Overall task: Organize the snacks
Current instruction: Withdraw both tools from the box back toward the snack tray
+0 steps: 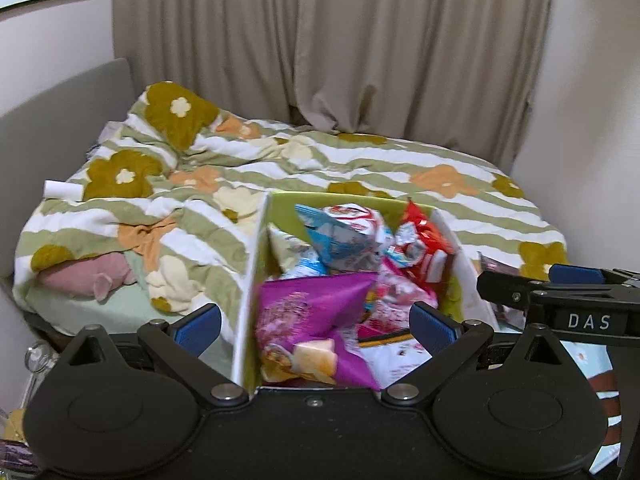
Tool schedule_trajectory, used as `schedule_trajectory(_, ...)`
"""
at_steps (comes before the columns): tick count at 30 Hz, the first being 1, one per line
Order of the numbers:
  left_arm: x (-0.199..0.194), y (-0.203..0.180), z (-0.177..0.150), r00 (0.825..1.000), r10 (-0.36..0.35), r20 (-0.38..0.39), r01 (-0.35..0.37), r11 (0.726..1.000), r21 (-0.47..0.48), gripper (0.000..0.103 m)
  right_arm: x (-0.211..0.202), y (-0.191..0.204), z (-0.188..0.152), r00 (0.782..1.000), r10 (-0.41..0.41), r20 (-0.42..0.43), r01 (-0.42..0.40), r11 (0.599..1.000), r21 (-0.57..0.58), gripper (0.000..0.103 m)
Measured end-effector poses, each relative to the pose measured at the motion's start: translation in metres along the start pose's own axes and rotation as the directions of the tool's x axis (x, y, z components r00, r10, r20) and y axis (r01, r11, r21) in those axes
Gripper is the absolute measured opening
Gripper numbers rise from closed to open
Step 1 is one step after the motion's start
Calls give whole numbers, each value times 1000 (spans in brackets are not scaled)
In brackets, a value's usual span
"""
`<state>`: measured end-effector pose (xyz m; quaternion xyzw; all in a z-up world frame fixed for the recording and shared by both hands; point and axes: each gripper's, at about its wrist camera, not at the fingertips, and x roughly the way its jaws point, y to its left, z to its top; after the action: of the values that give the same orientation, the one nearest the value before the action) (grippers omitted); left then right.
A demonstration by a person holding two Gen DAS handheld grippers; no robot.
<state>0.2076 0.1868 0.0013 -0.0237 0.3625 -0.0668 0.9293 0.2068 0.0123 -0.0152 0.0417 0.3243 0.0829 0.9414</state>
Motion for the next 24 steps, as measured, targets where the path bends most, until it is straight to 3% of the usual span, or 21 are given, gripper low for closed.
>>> schedule_trajectory(9,-7,-48,-1,996,-83,18,82,995,50,102,-48,-51,-11,992,-112,63,106,990,90,103)
schedule_trajectory(15,-2,-101,-3,996,-90,18,88,993,75,102,-70,-108,-14,965,-250,78,244,967,78,103)
schedule_trajectory(24,30,-198,0,997,-82,-11,83,993,87,102,-76,-214,-18,974,-222,38,219,973,72,103)
